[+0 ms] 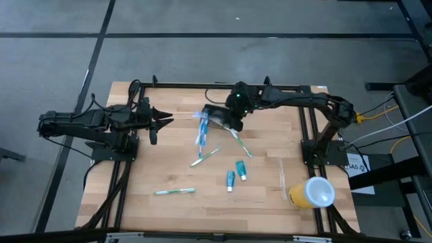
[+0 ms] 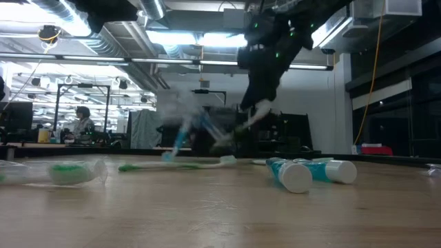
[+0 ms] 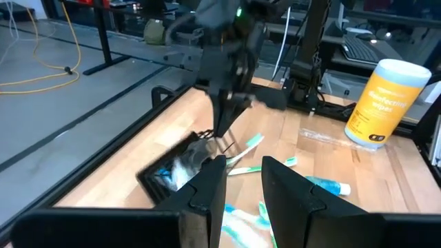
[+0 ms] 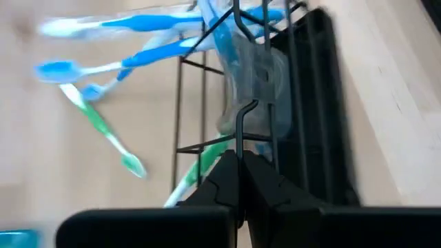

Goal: Pick & Place toothbrushing station
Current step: Put the wire organizer on the top center of the table upright

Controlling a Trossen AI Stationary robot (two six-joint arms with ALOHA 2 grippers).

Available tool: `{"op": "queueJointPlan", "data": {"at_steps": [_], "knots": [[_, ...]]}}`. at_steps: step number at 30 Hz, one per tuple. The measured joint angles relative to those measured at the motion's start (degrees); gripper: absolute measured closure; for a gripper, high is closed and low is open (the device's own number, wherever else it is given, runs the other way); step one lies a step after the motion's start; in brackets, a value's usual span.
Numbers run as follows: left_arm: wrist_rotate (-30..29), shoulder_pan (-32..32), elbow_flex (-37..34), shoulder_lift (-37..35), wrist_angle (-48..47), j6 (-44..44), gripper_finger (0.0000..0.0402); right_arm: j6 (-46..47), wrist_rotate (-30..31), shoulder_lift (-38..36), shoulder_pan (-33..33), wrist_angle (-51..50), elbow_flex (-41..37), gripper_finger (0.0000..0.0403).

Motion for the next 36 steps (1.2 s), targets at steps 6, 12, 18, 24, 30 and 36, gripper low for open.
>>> {"op": "queueJointPlan", "data": {"at_steps": [6, 12, 18, 24, 30, 36], "knots": [[0.2, 0.0, 0.0, 0.0, 0.1, -0.4, 0.0313, 4.5, -10.5, -3.5, -1.4, 0.3, 0.0, 0.0397], [2.5, 0.0, 0.0, 0.0, 1.6, -2.0, 0.0313, 7.6, -17.1, -2.8, -4.5, 3.0, 0.0, 0.0397], [4.1, 0.0, 0.0, 0.0, 4.5, -3.0, 0.0313, 9.2, -23.7, -0.6, -8.2, 4.3, 0.0, 0.0397], [4.1, 0.0, 0.0, 0.0, 6.3, -3.0, 0.0313, 9.7, -28.0, 2.6, -11.3, 4.5, 0.0, 0.0397], [5.3, 0.0, 0.0, 0.2, 6.5, -4.5, 0.0313, 8.6, -30.5, 5.2, -13.7, 5.5, 0.0, 0.0397], [6.8, 0.0, 0.0, 0.6, 6.5, -5.5, 0.0313, 8.5, -34.1, 7.4, -15.9, 6.0, 0.0, 0.0397]]}}
